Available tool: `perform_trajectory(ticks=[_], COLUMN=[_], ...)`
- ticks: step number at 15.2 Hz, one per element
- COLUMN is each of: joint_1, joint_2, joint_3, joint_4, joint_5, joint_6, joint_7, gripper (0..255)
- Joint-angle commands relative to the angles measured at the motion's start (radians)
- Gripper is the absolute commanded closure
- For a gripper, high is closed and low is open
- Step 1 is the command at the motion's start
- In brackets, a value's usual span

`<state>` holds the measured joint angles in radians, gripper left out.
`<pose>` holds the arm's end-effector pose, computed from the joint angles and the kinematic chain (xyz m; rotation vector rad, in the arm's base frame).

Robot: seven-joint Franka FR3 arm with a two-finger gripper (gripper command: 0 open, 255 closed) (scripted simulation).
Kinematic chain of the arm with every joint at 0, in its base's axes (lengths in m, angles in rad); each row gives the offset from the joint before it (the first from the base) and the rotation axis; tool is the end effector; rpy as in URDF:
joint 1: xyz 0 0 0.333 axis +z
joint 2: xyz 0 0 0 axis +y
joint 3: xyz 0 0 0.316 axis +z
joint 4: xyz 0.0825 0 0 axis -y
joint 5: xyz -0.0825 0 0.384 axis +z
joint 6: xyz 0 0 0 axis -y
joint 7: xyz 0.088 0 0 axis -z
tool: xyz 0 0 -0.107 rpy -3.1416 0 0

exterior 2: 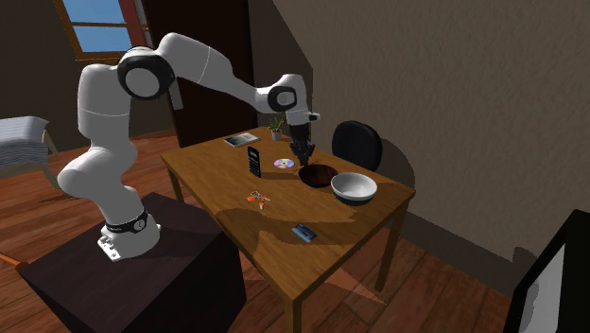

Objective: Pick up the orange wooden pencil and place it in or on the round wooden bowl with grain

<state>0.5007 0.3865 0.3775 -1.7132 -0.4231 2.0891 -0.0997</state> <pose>0.4525 0.4766 0.3809 2.4556 1.6055 0.1632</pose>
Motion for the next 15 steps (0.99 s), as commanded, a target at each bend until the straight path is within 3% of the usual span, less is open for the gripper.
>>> perform_trajectory(ticks=[1,4,5,15], joint_1=[0.040,0.105,0.147,0.146], joint_2=[0.076,0.193,0.270,0.311], joint_3=[0.000,-0.006,-0.011,-0.026], joint_4=[0.112,0.305,0.435,0.368], joint_5=[-0.020,-0.042,-0.054,-0.077], joint_6=[-0.049,-0.135,-0.192,-0.091], joint_7=[0.023,0.038,0.039,0.074], gripper=[255,255,255,255])
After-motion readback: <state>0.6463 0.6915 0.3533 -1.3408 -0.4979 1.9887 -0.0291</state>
